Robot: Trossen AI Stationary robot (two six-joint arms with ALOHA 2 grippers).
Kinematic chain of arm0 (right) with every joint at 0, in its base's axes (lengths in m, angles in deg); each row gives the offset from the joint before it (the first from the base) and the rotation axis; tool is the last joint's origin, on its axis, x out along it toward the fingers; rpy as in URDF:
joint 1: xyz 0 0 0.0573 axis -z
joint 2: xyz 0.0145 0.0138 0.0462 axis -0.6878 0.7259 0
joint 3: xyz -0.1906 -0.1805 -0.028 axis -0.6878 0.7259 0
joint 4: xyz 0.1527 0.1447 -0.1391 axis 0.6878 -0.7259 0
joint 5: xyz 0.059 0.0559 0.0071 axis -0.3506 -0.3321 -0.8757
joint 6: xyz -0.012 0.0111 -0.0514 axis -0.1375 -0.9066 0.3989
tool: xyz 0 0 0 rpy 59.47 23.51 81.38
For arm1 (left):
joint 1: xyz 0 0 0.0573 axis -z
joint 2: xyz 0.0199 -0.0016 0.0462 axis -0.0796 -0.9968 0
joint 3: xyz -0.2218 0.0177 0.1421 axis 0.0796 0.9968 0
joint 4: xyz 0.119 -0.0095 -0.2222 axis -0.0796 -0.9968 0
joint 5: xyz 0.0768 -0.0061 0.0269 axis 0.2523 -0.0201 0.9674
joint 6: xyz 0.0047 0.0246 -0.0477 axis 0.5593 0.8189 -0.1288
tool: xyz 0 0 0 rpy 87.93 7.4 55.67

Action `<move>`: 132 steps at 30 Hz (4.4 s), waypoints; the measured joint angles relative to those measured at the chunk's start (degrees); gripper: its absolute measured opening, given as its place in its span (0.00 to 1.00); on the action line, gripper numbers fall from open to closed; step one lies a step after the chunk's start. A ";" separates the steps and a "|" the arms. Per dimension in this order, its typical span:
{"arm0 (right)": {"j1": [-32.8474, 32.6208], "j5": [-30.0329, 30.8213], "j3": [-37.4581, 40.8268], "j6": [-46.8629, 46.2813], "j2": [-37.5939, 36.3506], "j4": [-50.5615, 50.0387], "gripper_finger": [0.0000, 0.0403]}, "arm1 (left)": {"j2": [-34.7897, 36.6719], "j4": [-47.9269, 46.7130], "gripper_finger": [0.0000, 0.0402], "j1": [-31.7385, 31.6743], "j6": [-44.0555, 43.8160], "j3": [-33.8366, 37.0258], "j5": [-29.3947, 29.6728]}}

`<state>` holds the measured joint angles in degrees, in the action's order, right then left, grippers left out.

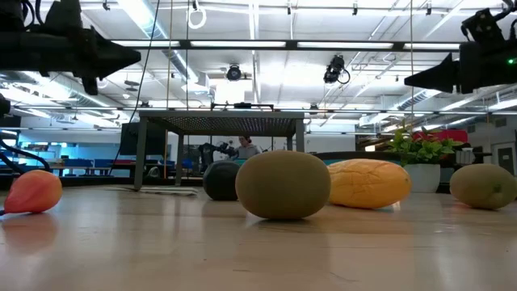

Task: Pick & Place Fruit
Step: Put the blue strainer bowl on top of the gray metal shelf

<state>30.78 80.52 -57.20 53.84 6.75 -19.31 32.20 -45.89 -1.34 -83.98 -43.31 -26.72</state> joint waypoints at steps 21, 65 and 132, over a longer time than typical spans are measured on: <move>0.00 -0.72 -0.01 18.05 0.01 37.35 0.02 | -10.84 1.01 0.08 0.03 -2.04 -2.11 -4.15; -1.67 -0.97 -10.92 5.77 18.26 19.13 0.02 | -78.13 -10.64 0.36 6.19 1.65 -51.88 4.11; 29.28 -19.28 -25.11 -16.52 78.09 1.21 0.17 | -68.08 12.72 0.36 10.95 -3.90 -28.57 3.06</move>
<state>60.05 61.24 -82.31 37.32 84.84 -18.10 -35.88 -33.16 9.61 -87.88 -71.87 -23.66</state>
